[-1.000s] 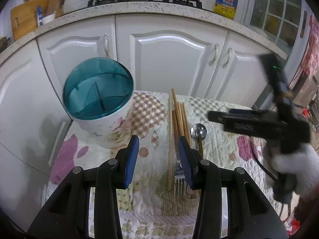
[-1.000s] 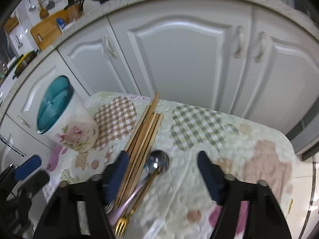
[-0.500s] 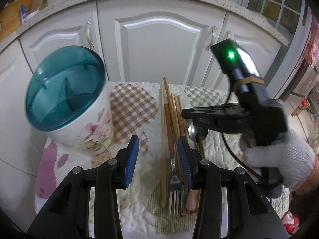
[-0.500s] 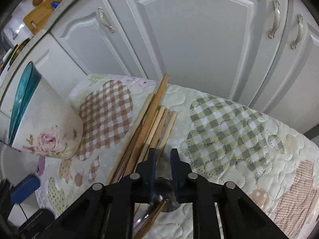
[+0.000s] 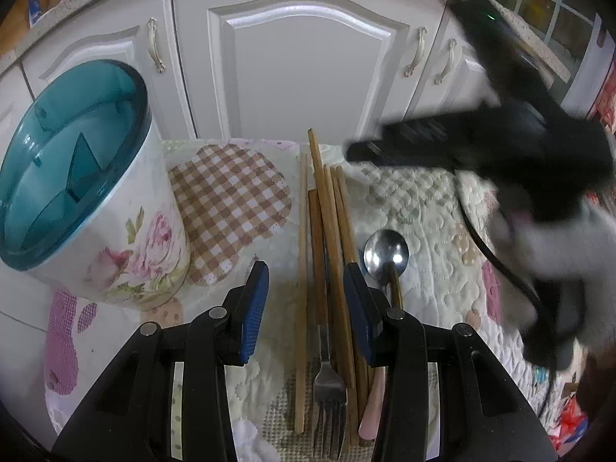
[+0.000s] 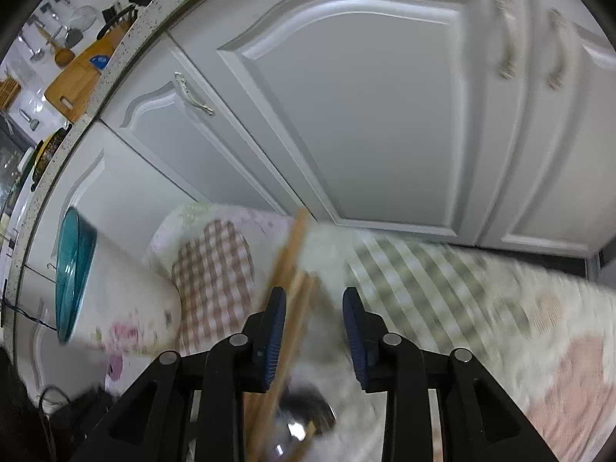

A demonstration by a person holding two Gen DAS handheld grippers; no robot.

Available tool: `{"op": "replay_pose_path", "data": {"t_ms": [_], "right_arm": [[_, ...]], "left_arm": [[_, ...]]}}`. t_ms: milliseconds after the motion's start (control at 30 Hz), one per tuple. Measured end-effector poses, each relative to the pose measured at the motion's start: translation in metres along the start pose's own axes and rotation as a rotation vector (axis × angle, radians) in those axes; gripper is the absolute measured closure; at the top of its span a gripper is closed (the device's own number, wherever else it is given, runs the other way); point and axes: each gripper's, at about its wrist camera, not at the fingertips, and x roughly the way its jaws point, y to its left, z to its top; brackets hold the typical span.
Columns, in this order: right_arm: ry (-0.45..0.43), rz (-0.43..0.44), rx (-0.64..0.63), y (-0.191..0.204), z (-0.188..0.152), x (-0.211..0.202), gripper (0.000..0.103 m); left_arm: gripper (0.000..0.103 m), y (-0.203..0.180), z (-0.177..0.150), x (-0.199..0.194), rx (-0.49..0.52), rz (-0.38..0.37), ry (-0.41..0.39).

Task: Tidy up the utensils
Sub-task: 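Close the right gripper on one wooden chopstick while the left gripper approaches the bundle, then close the left gripper on another wooden chopstick and lift it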

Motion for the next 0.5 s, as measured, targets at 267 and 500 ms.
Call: {"op": "replay_pose_path", "data": {"t_ms": [267,500], "right_arm": [[0.055,-0.018,0.006,0.012,0.039,0.058,0.087],[0.053,0.065,-0.010,-0.004,0.018,0.018,0.095]], "left_arm": [[0.063,0.010,-0.001,0.006,-0.014,0.015,0.026],[0.063,0.014,0.014,0.025,-0.059,0.030,0.035]]}}
